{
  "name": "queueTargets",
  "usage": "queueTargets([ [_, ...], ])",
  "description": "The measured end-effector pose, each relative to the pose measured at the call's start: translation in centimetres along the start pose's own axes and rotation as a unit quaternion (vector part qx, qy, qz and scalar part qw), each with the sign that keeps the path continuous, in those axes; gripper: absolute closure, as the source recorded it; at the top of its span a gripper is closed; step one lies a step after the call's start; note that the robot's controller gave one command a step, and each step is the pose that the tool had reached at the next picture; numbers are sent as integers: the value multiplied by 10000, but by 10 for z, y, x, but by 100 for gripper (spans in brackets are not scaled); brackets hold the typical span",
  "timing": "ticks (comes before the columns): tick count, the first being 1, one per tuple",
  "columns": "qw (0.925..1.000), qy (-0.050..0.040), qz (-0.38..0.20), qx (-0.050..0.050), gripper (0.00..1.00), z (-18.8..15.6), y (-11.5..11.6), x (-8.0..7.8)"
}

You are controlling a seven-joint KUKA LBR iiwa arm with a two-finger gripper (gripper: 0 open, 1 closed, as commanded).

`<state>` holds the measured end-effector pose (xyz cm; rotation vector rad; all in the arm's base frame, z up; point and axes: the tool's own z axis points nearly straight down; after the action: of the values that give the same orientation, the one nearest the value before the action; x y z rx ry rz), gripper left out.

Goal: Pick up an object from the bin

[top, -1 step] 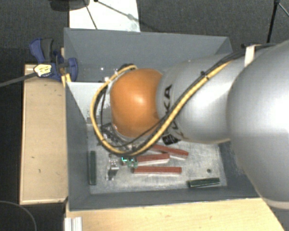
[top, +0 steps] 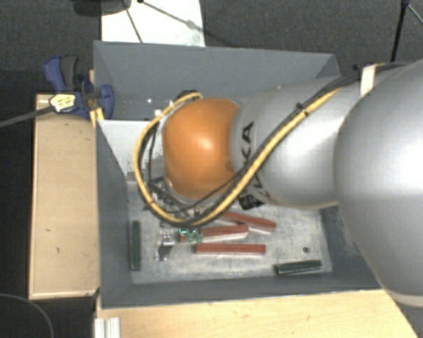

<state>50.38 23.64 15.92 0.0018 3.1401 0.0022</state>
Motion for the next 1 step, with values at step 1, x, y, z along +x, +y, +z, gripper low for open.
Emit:
queueTargets([
  [1, 9995, -18, -326, 5, 100, 85, -97, -32],
])
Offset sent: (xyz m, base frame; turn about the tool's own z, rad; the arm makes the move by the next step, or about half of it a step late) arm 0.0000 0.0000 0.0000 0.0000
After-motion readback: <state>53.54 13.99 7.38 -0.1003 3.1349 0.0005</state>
